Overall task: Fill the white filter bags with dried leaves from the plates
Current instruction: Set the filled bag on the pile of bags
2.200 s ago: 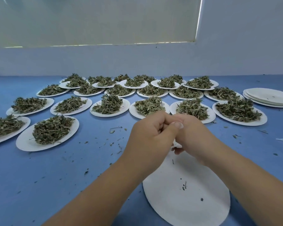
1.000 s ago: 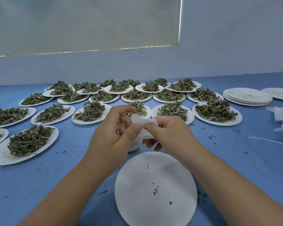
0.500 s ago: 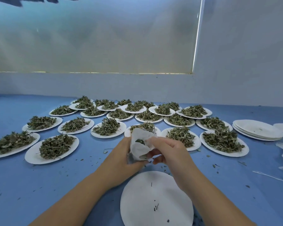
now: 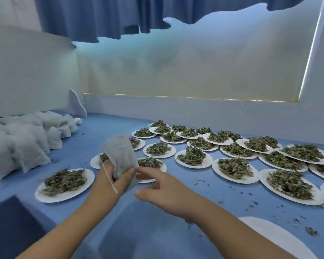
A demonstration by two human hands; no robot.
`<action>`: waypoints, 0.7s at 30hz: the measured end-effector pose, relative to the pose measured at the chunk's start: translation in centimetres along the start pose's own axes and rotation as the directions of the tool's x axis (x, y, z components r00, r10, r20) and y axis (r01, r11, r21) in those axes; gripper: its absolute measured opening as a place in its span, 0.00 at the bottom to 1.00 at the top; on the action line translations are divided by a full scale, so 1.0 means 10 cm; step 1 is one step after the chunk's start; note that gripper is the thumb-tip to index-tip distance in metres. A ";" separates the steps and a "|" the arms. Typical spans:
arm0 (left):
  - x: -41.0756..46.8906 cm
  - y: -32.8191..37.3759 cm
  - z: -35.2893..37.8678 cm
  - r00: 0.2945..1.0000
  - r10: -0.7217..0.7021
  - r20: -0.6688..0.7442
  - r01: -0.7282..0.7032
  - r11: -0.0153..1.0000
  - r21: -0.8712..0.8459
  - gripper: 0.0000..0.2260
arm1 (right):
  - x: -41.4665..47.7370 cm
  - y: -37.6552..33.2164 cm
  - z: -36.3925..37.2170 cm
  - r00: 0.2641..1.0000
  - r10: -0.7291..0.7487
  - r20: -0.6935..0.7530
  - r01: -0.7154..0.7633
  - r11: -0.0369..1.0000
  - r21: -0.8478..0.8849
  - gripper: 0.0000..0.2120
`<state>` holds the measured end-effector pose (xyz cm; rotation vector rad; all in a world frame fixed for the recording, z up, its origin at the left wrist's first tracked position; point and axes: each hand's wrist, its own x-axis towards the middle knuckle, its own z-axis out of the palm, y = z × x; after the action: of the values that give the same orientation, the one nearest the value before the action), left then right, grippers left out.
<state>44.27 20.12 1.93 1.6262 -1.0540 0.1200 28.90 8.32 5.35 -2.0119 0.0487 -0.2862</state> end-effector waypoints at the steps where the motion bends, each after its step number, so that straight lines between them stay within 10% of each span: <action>1: -0.02 -0.06 -0.17 0.998 -0.040 -0.054 0.040 0.999 -0.007 0.07 | 0.17 -0.04 0.16 1.000 -0.021 0.022 0.021 1.000 0.013 0.18; 9: -0.19 -0.54 -1.41 0.944 -0.233 -0.233 0.238 0.971 -0.007 0.09 | 1.11 -0.18 1.23 0.980 -0.169 0.109 0.160 0.983 0.086 0.20; 21: 0.48 -1.68 -2.20 0.753 -0.308 -0.581 0.546 0.786 0.291 0.14 | 1.68 0.47 1.10 0.953 0.172 -0.250 -0.012 0.845 0.535 0.10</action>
<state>68.04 34.96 0.21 2.0655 -0.2082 0.4770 48.11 13.23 -0.44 -1.3981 0.2284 -0.4758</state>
